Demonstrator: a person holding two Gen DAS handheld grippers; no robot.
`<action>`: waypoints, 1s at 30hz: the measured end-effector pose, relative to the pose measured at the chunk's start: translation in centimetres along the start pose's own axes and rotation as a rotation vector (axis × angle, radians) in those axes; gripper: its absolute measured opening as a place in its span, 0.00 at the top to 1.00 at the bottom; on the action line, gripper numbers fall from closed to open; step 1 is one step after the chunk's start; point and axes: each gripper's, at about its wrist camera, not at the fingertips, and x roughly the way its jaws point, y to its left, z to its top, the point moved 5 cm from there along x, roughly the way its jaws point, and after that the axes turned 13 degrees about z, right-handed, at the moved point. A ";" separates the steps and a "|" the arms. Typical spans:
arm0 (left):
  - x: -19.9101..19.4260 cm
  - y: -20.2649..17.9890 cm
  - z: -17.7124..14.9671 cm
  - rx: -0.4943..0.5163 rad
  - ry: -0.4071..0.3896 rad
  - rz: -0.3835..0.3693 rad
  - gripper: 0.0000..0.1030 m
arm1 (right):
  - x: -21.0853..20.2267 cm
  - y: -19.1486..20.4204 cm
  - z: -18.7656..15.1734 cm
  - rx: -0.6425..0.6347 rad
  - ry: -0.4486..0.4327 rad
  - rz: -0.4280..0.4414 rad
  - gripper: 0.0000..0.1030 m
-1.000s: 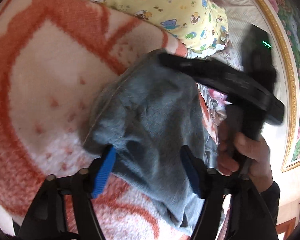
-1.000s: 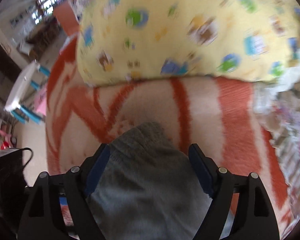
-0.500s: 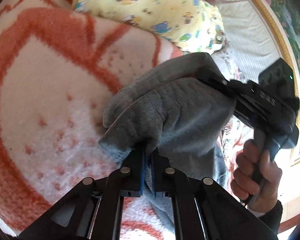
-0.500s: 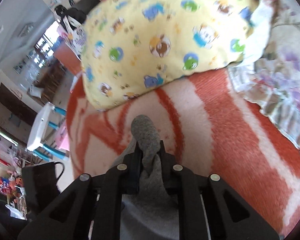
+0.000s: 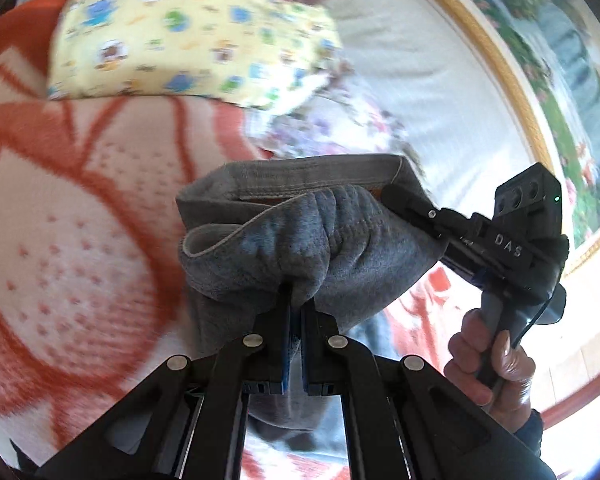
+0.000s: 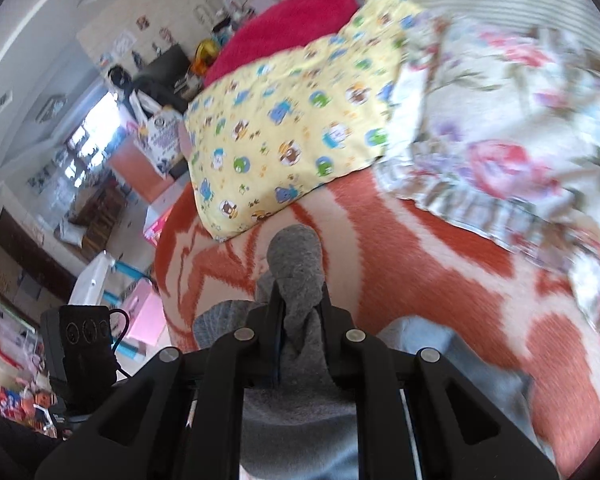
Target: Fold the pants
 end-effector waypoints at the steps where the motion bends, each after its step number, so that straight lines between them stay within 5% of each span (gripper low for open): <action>1: -0.4 -0.6 -0.5 0.017 0.004 -0.011 0.98 | -0.9 -0.1 -0.2 0.004 -0.012 -0.006 0.86; 19: 1.3 -18.3 -11.7 0.393 0.148 -0.167 0.98 | -20.3 -6.6 -12.0 0.180 -0.232 -0.128 0.86; 30: 5.3 -28.6 -21.1 0.632 0.192 -0.198 0.98 | -30.4 -11.4 -18.0 0.226 -0.371 -0.213 0.86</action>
